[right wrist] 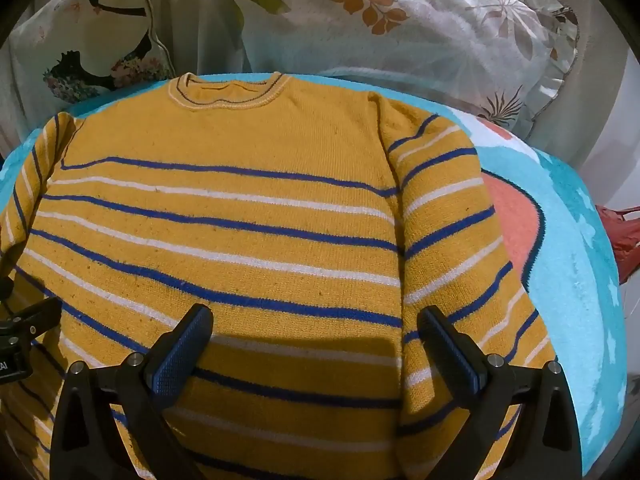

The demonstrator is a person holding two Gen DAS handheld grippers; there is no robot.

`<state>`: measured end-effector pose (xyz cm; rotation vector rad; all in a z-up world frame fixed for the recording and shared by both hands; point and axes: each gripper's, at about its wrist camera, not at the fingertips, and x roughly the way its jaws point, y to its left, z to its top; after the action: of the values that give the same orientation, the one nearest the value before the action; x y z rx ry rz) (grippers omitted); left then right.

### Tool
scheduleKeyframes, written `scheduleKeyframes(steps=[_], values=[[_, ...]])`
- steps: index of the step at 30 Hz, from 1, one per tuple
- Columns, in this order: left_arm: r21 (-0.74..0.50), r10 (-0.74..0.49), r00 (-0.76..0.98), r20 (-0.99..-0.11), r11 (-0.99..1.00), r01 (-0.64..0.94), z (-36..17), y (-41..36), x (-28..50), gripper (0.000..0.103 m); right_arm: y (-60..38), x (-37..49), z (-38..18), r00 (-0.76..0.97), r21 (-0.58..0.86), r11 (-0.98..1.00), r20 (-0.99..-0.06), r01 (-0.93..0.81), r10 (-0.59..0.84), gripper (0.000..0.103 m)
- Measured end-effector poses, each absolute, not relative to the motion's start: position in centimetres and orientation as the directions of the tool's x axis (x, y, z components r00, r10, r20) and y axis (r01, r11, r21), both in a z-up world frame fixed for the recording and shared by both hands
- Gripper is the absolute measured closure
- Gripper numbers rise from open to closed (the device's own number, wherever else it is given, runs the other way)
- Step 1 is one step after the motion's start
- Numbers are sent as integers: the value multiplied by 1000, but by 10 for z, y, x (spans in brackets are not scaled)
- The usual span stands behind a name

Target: Fold small clothes

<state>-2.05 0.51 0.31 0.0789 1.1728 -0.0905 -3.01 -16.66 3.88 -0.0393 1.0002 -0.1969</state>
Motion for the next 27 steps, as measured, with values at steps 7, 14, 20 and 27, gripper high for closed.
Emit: scheduleKeyframes(steps=[7,14,20,27], values=[[16,-29,387,-921,994,111,2,4,-24,0,-170,-34,38,524,-119,982,-832,147,-180,0],[15,-33,388,-921,993,119,3,4,-23,0,-169,-35,38,528,-118,982,-830,150,-181,0],[21,-24,357,-934,992,122,2,1,-13,0,-169,-36,38,532,-115,982,-828,150,-178,0],[-3,-25,301,-953,997,76,8,4,-7,0,-169,-36,40,529,-127,981,-828,147,-186,0]])
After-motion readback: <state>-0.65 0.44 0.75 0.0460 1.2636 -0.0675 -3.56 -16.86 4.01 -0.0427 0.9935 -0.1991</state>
